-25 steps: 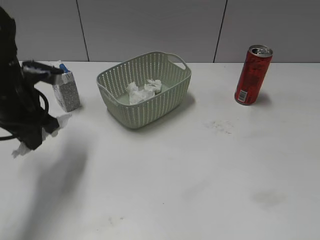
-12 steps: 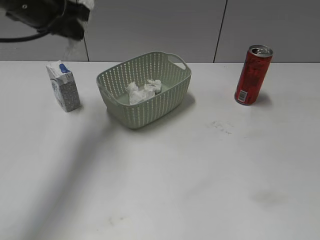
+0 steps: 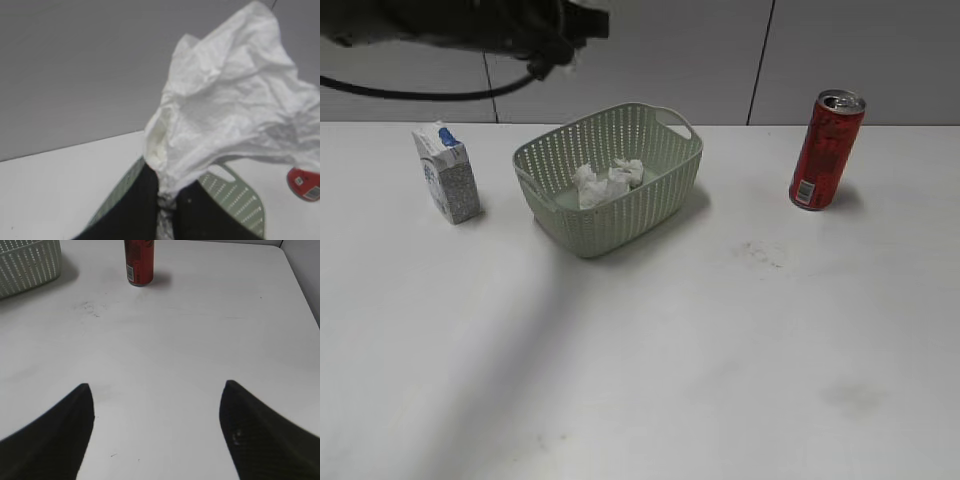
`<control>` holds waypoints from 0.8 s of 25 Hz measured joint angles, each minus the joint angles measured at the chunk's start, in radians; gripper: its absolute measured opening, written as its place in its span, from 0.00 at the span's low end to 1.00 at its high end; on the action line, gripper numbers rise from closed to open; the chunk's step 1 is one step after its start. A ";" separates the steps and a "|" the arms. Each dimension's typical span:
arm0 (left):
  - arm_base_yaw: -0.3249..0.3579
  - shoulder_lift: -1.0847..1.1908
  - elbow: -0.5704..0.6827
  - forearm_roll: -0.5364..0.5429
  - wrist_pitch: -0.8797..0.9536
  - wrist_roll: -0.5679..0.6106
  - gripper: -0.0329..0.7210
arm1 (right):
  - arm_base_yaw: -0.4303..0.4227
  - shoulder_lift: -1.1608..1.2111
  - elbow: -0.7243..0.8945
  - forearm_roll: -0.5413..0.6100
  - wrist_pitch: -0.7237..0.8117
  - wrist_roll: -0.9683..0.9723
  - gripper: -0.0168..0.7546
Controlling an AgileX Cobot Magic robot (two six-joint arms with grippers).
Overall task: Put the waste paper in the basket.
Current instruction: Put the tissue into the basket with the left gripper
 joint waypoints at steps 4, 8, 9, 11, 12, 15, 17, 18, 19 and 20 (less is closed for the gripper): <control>-0.021 0.103 0.000 0.000 -0.026 0.000 0.09 | 0.000 0.000 0.000 0.000 0.000 0.000 0.79; -0.023 0.184 0.000 0.000 -0.016 0.000 0.17 | 0.000 0.000 0.000 0.000 0.000 0.000 0.79; -0.023 0.198 0.000 0.001 -0.010 0.000 0.23 | 0.000 0.000 0.000 0.000 0.000 0.000 0.79; -0.023 0.211 0.000 0.001 0.004 0.000 0.44 | 0.000 0.000 0.000 0.000 0.000 0.000 0.79; -0.023 0.212 0.000 0.001 0.006 0.000 0.55 | 0.000 0.000 0.000 0.000 0.000 0.000 0.79; -0.023 0.211 -0.001 0.001 0.014 0.000 0.85 | 0.000 0.000 0.000 0.000 0.000 0.000 0.79; -0.023 0.210 -0.007 0.003 0.052 0.000 0.88 | 0.000 0.000 0.000 0.000 0.000 0.000 0.79; -0.023 0.205 -0.013 0.008 0.076 0.000 0.88 | 0.000 0.000 0.000 0.000 0.000 0.000 0.79; -0.023 0.202 -0.021 0.014 0.110 0.000 0.88 | 0.000 0.000 0.000 0.000 0.000 0.000 0.79; -0.022 0.196 -0.032 0.025 0.147 0.000 0.88 | 0.000 0.000 0.000 0.000 0.000 0.000 0.79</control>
